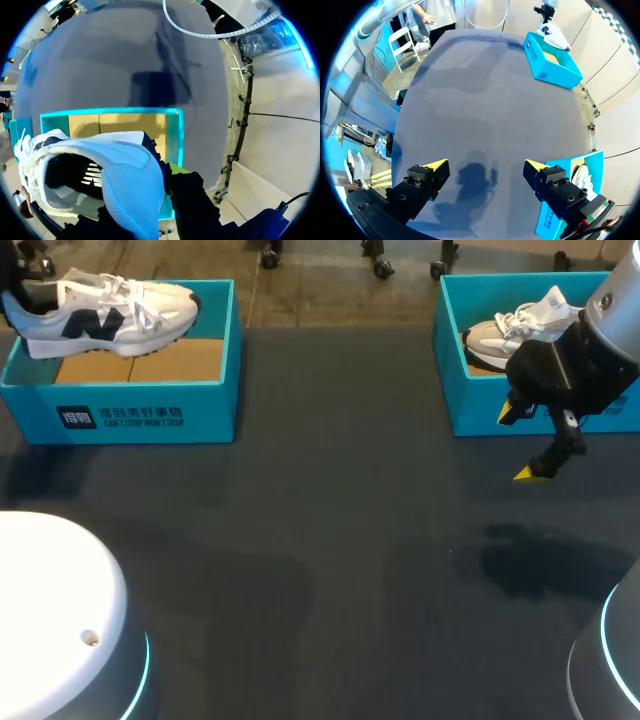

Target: Take the shoe out of the shoebox, open the shoe tongue, remove and reinsert the insole, then place the shoe into the shoebox

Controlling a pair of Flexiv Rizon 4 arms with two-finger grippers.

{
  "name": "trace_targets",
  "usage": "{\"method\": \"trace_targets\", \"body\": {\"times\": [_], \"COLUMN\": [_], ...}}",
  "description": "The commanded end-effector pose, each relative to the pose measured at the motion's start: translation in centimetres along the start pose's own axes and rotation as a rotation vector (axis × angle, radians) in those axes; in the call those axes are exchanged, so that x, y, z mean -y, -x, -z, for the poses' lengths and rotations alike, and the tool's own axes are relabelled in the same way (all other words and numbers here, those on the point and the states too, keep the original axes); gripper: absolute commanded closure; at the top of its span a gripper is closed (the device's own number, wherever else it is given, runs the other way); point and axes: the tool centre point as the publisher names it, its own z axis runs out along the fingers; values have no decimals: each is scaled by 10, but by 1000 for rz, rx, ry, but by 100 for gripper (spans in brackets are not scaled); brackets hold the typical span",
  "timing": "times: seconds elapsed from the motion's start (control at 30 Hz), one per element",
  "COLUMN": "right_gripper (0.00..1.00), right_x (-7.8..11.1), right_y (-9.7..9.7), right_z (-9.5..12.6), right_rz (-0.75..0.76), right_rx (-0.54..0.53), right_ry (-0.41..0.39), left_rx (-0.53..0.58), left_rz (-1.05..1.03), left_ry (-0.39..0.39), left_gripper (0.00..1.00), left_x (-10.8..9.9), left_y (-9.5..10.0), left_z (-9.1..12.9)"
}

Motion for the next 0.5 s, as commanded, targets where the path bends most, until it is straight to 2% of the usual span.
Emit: {"method": "trace_targets", "body": {"times": [0.03,0.5], "right_gripper": [0,0], "right_x": [0,0], "right_y": [0,0], "right_z": [-1,-1], "right_rz": [0,0], "right_rx": [0,0], "right_ry": [0,0], "left_rx": [4,-33], "left_rz": [17,35], "left_ry": [0,-27], "left_gripper": [100,100], "left_x": [-12,-32], "left_y": [-2,5], "left_z": [-16,-66]}}
